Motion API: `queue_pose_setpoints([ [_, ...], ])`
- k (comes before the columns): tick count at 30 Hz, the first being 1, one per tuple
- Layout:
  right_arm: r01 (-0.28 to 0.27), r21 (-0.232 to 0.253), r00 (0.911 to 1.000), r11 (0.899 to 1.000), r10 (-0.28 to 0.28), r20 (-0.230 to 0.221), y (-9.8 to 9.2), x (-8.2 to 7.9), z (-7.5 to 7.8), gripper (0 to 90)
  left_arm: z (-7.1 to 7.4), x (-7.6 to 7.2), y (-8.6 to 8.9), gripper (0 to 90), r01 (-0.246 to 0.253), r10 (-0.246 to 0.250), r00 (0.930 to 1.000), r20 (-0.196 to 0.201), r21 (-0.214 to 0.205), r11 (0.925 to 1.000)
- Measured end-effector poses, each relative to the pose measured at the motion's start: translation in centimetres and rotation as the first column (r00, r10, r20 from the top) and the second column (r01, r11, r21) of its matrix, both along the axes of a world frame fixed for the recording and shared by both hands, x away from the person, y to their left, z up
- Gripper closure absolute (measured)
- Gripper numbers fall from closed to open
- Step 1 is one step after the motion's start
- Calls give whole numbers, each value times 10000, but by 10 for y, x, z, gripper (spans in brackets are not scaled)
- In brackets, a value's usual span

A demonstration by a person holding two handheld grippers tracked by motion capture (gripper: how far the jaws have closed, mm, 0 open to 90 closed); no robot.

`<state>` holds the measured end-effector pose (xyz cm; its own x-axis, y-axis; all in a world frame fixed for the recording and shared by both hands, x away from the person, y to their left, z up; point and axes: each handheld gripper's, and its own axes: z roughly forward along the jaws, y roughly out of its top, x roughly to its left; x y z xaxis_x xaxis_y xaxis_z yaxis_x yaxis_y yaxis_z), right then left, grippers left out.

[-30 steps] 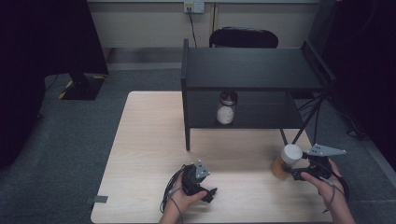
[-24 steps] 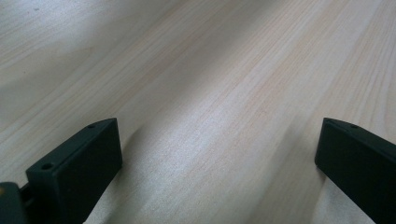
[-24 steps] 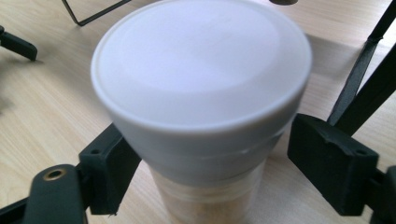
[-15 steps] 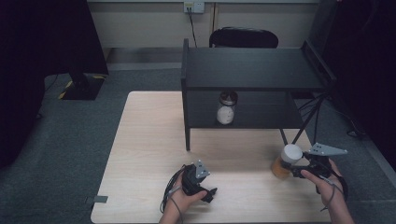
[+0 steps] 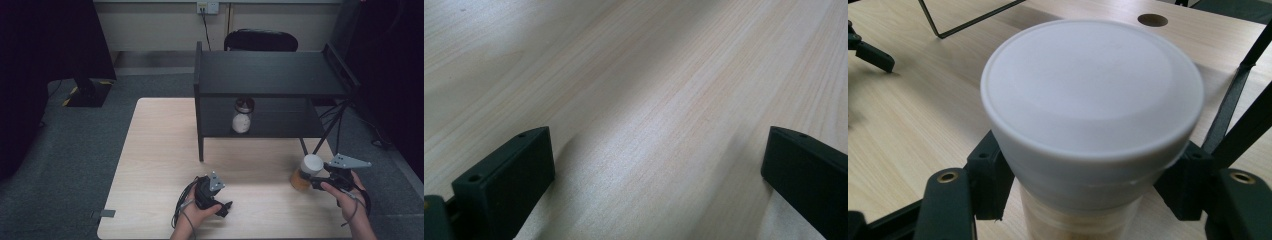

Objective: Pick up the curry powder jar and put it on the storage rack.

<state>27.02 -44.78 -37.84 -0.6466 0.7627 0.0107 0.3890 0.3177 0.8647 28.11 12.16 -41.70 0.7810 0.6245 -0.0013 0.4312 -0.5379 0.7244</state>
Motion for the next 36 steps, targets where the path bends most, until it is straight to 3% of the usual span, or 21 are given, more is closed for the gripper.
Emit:
queue_pose_setpoints([
  [18,-41,-113,9999,9999,42,128,2,-3,7,351,0,0,0,1,-1,1,10000,1,-3,10000],
  [36,-532,-42,9984,9986,533,194,-1,-4,32,351,0,0,0,2,-2,2,10000,1,-5,10000],
])
